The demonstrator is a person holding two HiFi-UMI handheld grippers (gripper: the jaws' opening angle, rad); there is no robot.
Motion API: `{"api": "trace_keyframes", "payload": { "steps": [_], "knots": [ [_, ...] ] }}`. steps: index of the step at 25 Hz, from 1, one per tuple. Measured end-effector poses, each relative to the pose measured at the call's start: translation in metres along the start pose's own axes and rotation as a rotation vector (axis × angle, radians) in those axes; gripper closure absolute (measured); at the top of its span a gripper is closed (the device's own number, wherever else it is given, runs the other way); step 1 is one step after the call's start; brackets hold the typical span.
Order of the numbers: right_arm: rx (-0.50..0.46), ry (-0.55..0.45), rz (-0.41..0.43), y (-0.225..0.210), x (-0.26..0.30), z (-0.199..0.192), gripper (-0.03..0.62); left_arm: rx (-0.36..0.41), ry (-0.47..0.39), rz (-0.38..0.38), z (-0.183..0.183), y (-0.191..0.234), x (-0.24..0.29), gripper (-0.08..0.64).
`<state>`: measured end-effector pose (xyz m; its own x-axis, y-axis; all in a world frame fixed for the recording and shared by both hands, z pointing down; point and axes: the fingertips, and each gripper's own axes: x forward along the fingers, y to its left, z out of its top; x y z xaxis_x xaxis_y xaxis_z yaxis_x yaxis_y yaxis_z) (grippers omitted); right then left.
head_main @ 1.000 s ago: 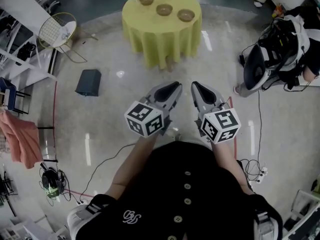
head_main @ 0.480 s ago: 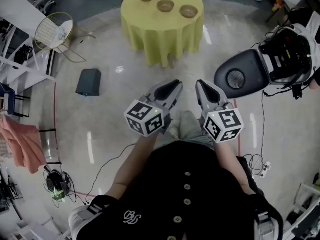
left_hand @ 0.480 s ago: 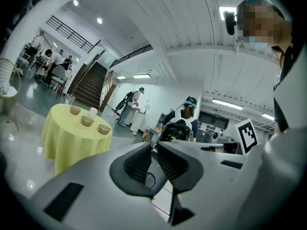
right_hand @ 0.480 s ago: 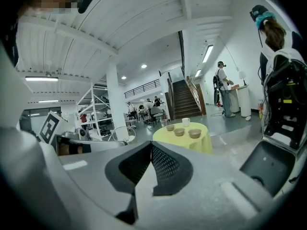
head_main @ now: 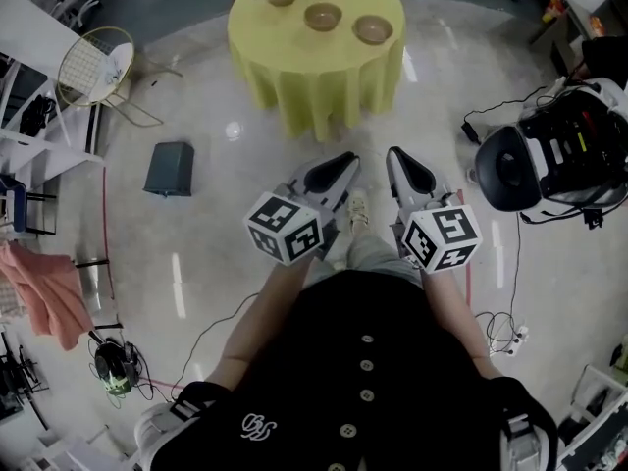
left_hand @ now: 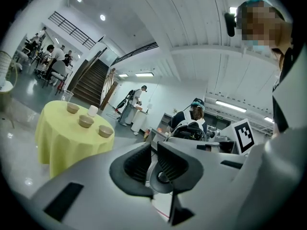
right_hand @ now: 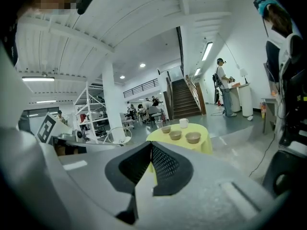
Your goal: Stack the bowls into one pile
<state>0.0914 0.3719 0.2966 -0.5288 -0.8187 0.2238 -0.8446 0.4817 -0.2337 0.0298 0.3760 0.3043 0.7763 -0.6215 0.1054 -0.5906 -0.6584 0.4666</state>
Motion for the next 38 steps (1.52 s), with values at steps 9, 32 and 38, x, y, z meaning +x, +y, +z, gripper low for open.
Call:
{"api": "trace_keyframes", "payload": {
  "steps": [9, 32, 38],
  "knots": [
    [-0.003, 0.018, 0.046, -0.071, 0.088, 0.043, 0.588, 0.018, 0.009, 0.019, 0.052, 0.057, 0.088, 0.512],
    [0.037, 0.033, 0.059, -0.162, 0.183, 0.078, 0.588, -0.055, 0.054, 0.042, 0.087, 0.138, 0.210, 0.512],
    [0.077, 0.029, 0.008, -0.184, 0.198, 0.078, 0.588, -0.052, 0.092, 0.002, 0.091, 0.151, 0.236, 0.512]
  ]
}}
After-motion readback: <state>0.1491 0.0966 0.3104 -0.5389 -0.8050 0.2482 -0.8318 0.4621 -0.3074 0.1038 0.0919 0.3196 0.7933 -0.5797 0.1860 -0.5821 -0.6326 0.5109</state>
